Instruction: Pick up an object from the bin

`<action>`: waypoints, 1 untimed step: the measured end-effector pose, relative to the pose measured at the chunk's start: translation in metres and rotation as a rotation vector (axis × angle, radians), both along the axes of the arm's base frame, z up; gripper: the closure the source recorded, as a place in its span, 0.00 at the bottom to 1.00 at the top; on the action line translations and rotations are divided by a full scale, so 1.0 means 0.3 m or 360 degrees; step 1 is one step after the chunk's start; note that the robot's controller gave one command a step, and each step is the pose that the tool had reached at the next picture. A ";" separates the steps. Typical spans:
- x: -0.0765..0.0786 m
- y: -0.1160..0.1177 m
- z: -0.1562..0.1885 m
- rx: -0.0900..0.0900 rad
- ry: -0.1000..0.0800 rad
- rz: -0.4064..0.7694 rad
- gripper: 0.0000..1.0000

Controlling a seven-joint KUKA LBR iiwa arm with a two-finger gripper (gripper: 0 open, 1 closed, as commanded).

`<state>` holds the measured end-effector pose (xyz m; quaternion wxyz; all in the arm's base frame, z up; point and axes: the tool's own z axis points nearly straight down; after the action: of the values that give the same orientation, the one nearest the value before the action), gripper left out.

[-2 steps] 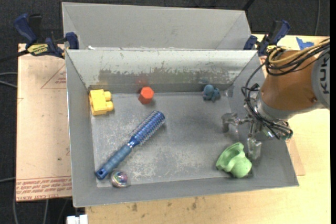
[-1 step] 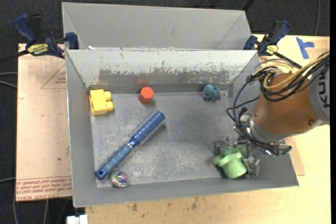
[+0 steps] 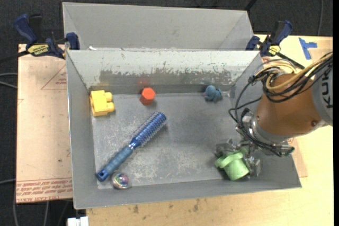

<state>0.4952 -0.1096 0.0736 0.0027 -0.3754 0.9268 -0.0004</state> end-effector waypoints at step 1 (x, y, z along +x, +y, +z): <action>0.031 -0.031 0.392 -0.0004 -0.0009 0.0003 1.00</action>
Offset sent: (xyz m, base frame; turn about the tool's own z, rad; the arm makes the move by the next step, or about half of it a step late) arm 0.0067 -0.0092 0.1134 -0.0056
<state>0.5045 -0.1189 0.1913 0.0048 -0.3762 0.9265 -0.0026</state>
